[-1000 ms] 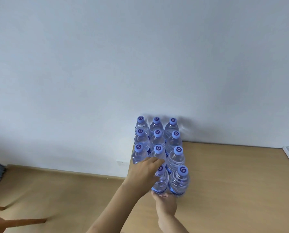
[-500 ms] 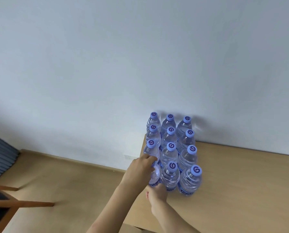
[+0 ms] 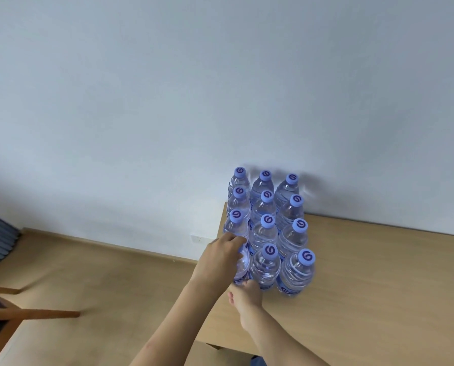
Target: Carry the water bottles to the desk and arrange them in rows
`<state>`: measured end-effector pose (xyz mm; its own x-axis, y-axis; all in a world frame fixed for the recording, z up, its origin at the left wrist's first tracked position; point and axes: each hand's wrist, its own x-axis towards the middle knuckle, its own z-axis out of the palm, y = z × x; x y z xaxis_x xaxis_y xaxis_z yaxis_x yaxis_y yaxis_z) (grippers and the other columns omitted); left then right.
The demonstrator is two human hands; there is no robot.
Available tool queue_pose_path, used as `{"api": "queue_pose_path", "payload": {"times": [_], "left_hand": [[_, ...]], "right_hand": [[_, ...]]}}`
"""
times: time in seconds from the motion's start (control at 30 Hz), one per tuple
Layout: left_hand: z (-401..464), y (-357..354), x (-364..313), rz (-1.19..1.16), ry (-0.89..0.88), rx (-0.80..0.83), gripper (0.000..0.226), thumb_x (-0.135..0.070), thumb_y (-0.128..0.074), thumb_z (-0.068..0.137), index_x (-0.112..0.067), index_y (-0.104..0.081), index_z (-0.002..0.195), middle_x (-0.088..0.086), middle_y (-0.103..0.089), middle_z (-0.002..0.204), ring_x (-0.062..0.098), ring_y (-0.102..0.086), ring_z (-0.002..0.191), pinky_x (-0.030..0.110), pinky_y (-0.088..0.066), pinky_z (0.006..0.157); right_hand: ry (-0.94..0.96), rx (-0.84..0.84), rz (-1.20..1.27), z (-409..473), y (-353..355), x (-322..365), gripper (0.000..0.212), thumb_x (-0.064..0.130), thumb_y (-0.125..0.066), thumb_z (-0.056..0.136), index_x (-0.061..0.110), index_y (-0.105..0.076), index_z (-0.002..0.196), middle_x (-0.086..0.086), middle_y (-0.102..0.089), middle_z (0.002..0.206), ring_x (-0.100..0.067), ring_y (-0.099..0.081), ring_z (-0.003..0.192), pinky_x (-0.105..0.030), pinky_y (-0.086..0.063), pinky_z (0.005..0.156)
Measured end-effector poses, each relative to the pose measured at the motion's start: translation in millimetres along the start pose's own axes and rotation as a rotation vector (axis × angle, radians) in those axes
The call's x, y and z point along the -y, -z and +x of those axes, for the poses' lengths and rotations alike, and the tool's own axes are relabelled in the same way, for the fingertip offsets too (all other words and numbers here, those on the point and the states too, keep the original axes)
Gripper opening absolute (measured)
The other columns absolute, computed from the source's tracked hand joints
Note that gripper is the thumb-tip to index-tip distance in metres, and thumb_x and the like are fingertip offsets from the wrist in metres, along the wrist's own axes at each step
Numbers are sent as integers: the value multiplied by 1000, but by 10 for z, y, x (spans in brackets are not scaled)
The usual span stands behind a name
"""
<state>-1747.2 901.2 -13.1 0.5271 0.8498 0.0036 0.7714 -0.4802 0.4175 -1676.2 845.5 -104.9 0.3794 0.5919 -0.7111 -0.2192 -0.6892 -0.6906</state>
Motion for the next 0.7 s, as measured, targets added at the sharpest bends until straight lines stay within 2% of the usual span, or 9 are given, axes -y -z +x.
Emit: {"api": "queue_pose_path", "payload": {"times": [0.1,0.2,0.27,0.33,0.37,0.43,0.57,0.63,0.7], "left_hand": [[-21,-16,7,4,6,0,41,-7,-51,95,-17,-54,134,2,-57,126,28,-60,104,31,-44,82],[-49,-14,-13,29,12,16,41,-11,-47,98,-20,-49,138,-1,-53,131,25,-57,108,31,-44,86],[-78,-16,-29,27,17,14,42,-12,-45,99,-21,-46,140,-1,-50,135,24,-54,111,31,-45,88],[-117,-5,-53,27,31,21,42,-13,-43,100,-22,-44,141,-2,-46,139,22,-51,115,31,-45,90],[-131,-6,-52,20,33,14,42,-15,-43,100,-23,-42,142,-3,-44,142,21,-49,118,31,-46,91],[-176,50,-85,4,52,13,44,-19,-43,100,-27,-39,143,-7,-40,145,18,-46,124,32,-48,90],[-225,257,-213,44,71,-20,47,-30,-45,99,-32,-34,145,-15,-37,146,14,-41,127,32,-49,88],[-240,451,-320,57,59,-61,46,-34,-46,99,-31,-36,143,-14,-40,144,14,-42,127,33,-49,88],[-283,662,-452,72,46,-116,46,-36,-48,98,-30,-37,143,-13,-43,141,15,-45,125,32,-48,88]], "right_hand": [[-30,83,-16,-82,141,25,34,5,-72,84,10,-44,67,-10,-53,68,-25,-49,69,-34,-43,69],[-8,136,-71,-147,281,5,27,7,-72,86,10,-50,70,-10,-55,69,-24,-49,66,-32,-42,66],[-3,137,-90,-215,369,7,10,6,-71,88,1,-62,91,-11,-56,79,-22,-52,64,-29,-42,60],[-11,143,-151,-262,441,30,30,9,-70,89,-7,-60,113,-10,-56,83,-21,-54,66,-28,-43,60],[0,164,-211,-331,475,82,30,13,-69,89,-2,-61,115,-9,-58,83,-21,-55,69,-29,-45,63],[30,226,-352,-457,568,240,21,23,-68,90,11,-62,106,-4,-61,86,-18,-59,73,-29,-48,68],[138,321,-622,-681,877,610,16,36,-61,88,21,-58,85,3,-60,85,-9,-59,69,-21,-39,58],[271,307,-661,-859,1093,879,16,34,-61,88,21,-56,81,1,-57,80,-11,-56,66,-22,-35,53],[445,227,-669,-1081,1332,1110,15,32,-63,89,18,-59,85,-4,-55,78,-16,-52,68,-26,-36,61]]}}
